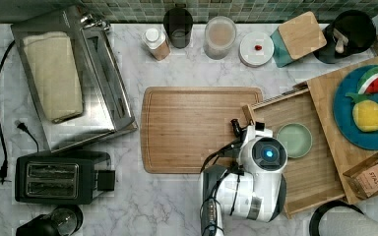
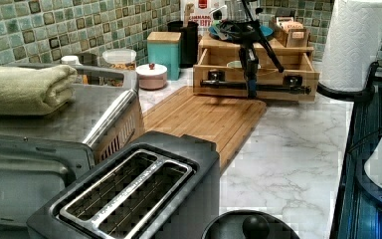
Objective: Close the drawer.
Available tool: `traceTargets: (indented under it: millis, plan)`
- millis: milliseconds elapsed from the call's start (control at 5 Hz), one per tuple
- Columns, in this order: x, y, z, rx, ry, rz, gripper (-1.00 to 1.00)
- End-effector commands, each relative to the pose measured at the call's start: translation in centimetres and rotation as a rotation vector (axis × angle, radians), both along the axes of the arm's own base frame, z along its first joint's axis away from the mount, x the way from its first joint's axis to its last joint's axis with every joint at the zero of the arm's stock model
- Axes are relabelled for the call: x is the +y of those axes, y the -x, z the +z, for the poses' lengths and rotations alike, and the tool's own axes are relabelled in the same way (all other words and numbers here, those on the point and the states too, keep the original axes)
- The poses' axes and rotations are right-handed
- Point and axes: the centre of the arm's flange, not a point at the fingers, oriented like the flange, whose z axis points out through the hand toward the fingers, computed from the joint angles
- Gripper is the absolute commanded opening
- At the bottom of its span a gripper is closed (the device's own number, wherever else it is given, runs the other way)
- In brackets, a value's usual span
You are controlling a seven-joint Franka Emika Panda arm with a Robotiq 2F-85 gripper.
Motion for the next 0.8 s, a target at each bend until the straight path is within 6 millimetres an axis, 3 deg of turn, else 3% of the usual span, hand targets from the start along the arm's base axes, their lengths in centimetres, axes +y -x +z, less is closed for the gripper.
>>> traceTargets:
  millis: [200,400,800]
  plan:
    - [-16.5,-4.6,5.1,-0.184,0.045,-0.091,-1.00]
    - [-19.2,-5.5,4.6,-0.259,0.051,-0.066,-1.00]
    - [-22.5,-6.9,6.8,-0.297,0.151,-0.090,-1.00]
